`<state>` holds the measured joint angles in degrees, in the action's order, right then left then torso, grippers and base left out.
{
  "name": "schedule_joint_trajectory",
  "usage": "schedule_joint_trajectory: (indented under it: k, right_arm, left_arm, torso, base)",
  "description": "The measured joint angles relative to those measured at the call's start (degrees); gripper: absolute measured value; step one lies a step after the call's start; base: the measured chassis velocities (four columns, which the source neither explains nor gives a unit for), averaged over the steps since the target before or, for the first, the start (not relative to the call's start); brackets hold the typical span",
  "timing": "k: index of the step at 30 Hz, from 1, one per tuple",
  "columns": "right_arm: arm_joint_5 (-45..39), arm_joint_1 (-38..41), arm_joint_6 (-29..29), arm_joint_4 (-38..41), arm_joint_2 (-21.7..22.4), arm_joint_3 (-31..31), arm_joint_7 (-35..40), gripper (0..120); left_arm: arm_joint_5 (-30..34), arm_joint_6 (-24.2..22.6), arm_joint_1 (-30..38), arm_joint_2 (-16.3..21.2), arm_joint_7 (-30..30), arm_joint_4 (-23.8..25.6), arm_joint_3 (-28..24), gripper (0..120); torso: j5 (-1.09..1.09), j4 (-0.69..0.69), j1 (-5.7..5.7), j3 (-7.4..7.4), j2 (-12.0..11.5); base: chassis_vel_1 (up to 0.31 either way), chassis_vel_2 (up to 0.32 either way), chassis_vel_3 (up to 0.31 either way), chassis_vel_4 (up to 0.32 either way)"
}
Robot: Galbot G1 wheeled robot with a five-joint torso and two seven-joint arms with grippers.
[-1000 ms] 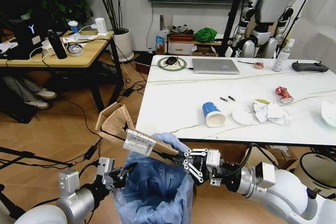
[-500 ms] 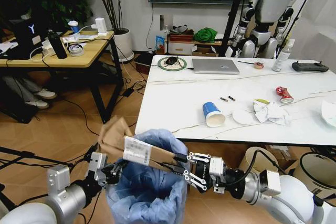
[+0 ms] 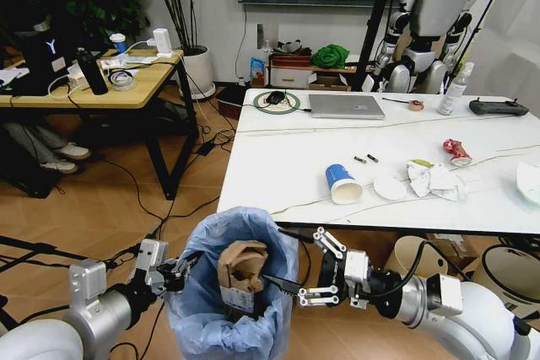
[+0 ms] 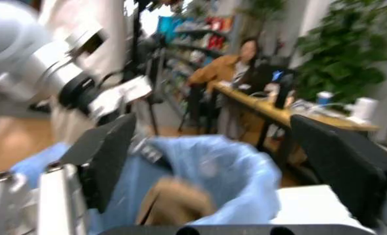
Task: Pick up the trash bin and place the trash from the table into it.
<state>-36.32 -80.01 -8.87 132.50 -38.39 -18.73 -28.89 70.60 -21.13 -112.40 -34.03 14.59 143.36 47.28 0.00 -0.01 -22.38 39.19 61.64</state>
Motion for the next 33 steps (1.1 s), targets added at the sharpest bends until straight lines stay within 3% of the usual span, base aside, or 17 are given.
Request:
schedule_joint_trajectory:
  k: [3,6,8,10,13,19,25,33]
  right_arm:
    - [-3.1,1.5,1.3,0.1,-1.4,-1.9,5.3,99]
    - [-3.9,2.6,3.1,0.1,-2.5,-3.3,11.5,100]
    - [-3.0,3.3,4.9,0.0,-3.7,-4.2,17.6,100]
    - [0.2,3.9,7.4,-0.4,-5.1,-5.0,28.5,100]
    - [1.0,3.6,10.1,-2.4,-5.9,-6.0,35.3,100]
    - [7.6,1.9,11.9,-9.9,-5.9,-7.7,33.4,100]
    - [15.2,1.1,12.3,-16.2,-6.4,-6.3,32.8,100]
    - [14.4,5.8,11.8,-20.7,-7.3,-3.0,31.6,100]
  left_arm:
    - [-2.4,0.0,0.2,-3.2,-0.8,0.0,-1.9,0]
    - [-4.6,0.0,0.3,-5.6,-1.6,0.0,-3.7,0]
    - [-6.5,0.0,0.4,-7.4,-2.1,0.0,-5.1,0]
    - [-9.4,0.3,0.7,-10.7,-2.5,-0.4,-7.5,0]
    - [-12.3,0.9,0.9,-14.5,-3.2,-1.2,-9.6,0]
    - [-14.5,1.3,1.0,-17.5,-4.0,-1.5,-11.3,0]
    - [-14.8,1.5,0.8,-17.9,-3.9,-1.1,-10.3,0]
    - [-15.1,1.5,0.7,-18.1,-3.8,-0.9,-10.5,0]
  torso:
    - [-0.01,0.02,0.0,0.0,0.0]
    - [-0.01,0.02,0.0,0.0,0.0]
    - [0.0,0.02,0.0,0.0,0.0]
    - [0.0,0.02,0.0,0.0,0.0]
    - [0.0,0.02,0.0,0.0,0.0]
    - [0.01,0.01,0.0,0.0,0.0]
    - [0.01,0.0,0.0,0.0,0.0]
    - [0.0,0.01,0.0,0.0,0.0]
  base:
    - [0.0,0.0,0.0,0.0]
    - [0.0,0.0,0.0,0.0]
    - [0.0,0.0,0.0,0.0]
    - [0.0,0.0,0.0,0.0]
    - [0.0,0.0,0.0,0.0]
    - [0.0,0.0,0.0,0.0]
    - [0.0,0.0,0.0,0.0]
    - [0.0,0.0,0.0,0.0]
